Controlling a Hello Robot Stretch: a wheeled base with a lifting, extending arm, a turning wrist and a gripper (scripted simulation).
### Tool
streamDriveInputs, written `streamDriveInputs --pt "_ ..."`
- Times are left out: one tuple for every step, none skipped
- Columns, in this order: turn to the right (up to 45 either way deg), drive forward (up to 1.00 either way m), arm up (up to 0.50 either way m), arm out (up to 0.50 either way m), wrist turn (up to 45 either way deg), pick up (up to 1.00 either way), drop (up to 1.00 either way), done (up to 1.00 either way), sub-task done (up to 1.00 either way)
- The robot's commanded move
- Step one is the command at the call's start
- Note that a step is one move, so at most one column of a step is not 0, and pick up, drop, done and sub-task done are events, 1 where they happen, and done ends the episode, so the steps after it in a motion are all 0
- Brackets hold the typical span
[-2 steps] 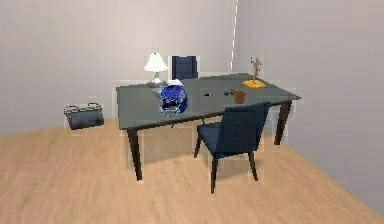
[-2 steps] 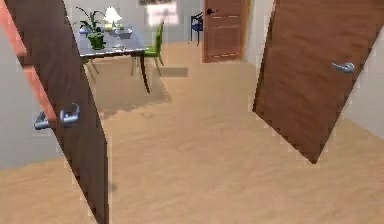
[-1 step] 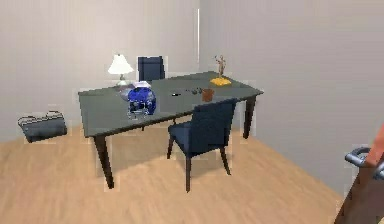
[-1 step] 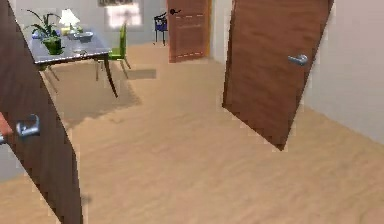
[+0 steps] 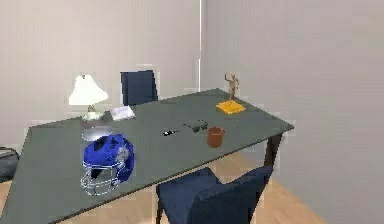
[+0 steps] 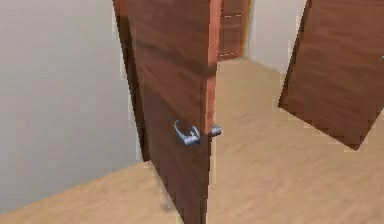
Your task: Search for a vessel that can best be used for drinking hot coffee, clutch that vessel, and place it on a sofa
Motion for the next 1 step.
streamDriveInputs --pt "-45.0 0.00 0.00 0.00 0.0 0.00 0.00 0.00 0.00"
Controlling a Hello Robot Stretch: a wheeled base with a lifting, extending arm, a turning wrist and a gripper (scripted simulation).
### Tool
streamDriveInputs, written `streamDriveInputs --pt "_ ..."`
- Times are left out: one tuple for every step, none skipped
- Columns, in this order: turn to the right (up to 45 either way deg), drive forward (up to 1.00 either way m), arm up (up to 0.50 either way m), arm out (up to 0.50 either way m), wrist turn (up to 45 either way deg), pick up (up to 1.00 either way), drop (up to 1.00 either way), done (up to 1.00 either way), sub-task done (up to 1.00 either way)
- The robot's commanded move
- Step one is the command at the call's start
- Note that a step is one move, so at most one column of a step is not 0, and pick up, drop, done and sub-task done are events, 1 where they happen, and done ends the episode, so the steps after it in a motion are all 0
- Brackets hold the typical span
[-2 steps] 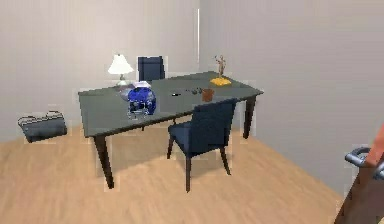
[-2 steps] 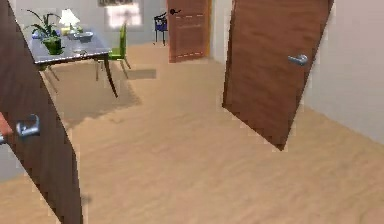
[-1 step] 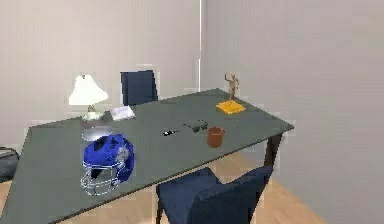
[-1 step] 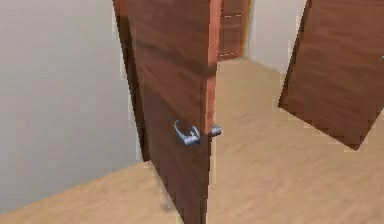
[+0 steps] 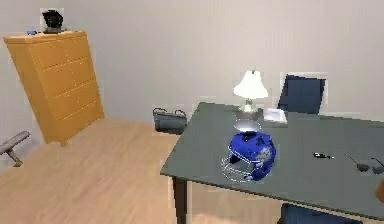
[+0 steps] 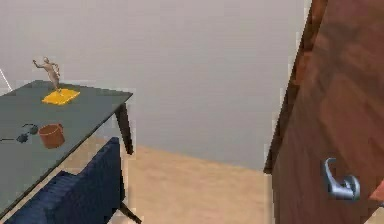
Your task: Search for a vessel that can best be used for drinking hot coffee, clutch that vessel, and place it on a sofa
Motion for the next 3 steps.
streamDriveInputs --pt "-33.0 0.00 0.00 0.00 0.0 0.00 0.00 0.00 0.00" --pt "45.0 0.00 0.00 0.00 0.0 0.00 0.00 0.00 0.00" --pt "45.0 0.00 0.00 0.00 0.0 0.00 0.00 0.00 0.00"
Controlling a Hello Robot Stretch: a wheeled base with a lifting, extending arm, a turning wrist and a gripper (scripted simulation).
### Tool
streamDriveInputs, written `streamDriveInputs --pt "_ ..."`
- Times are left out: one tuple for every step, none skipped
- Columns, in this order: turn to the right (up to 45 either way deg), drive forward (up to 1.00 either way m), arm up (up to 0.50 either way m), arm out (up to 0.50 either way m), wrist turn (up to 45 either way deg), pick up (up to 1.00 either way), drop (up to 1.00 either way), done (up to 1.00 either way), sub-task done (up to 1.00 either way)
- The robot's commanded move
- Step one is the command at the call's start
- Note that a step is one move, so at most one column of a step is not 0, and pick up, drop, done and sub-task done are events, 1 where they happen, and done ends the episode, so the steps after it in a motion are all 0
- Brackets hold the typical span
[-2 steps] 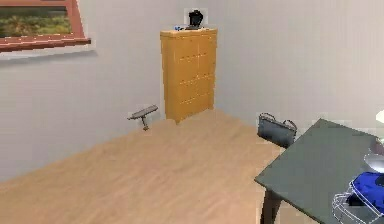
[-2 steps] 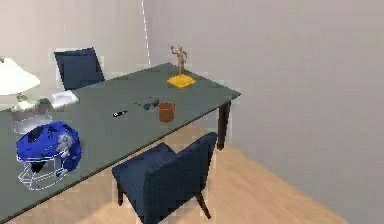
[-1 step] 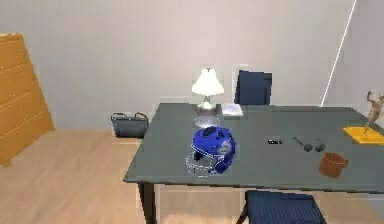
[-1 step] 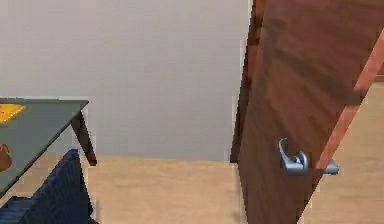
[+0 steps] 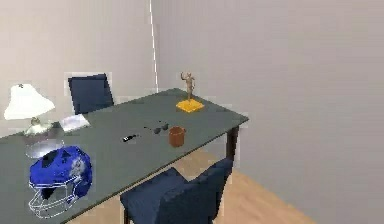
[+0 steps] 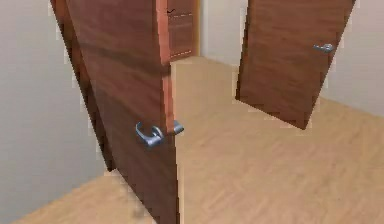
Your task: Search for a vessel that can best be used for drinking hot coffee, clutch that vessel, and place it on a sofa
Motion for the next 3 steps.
streamDriveInputs --pt "33.0 0.00 0.00 0.00 0.0 0.00 0.00 0.00 0.00" --pt "0.0 0.75 0.00 0.00 0.0 0.00 0.00 0.00 0.00" --pt "-27.0 0.00 0.00 0.00 0.0 0.00 0.00 0.00 0.00"
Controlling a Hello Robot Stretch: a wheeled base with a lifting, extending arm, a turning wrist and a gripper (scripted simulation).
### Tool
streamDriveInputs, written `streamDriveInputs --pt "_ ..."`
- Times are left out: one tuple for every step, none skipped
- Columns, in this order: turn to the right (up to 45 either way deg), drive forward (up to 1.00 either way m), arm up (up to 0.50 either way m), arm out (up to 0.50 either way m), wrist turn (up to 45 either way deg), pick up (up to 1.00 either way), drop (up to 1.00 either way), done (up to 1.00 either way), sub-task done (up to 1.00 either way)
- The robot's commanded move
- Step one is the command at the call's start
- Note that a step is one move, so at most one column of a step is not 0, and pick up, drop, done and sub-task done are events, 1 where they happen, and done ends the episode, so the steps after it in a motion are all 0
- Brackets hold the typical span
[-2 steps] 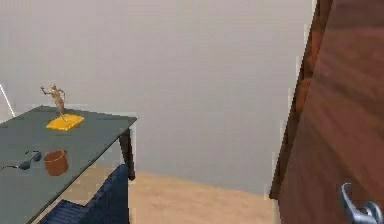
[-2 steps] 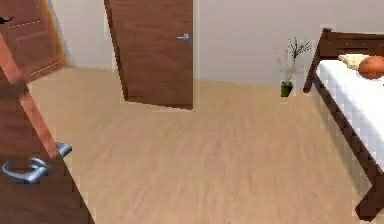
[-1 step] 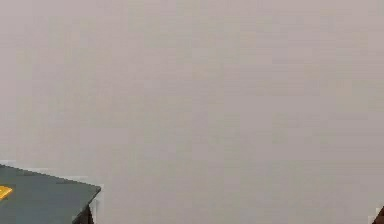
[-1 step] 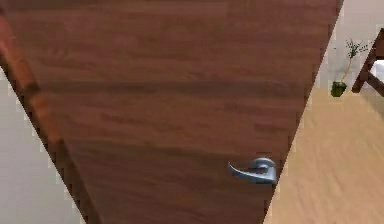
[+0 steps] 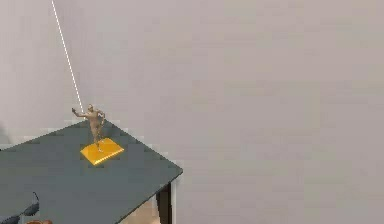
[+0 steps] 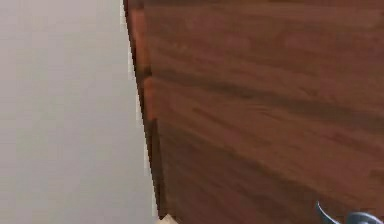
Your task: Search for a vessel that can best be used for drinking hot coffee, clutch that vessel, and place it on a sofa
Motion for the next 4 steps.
streamDriveInputs --pt "0.0 0.25 0.00 0.00 0.0 0.00 0.00 0.00 0.00" --pt "-27.0 0.00 0.00 0.00 0.0 0.00 0.00 0.00 0.00" --pt "0.0 0.20 0.00 0.00 0.0 0.00 0.00 0.00 0.00" --pt "-45.0 0.00 0.00 0.00 0.0 0.00 0.00 0.00 0.00"
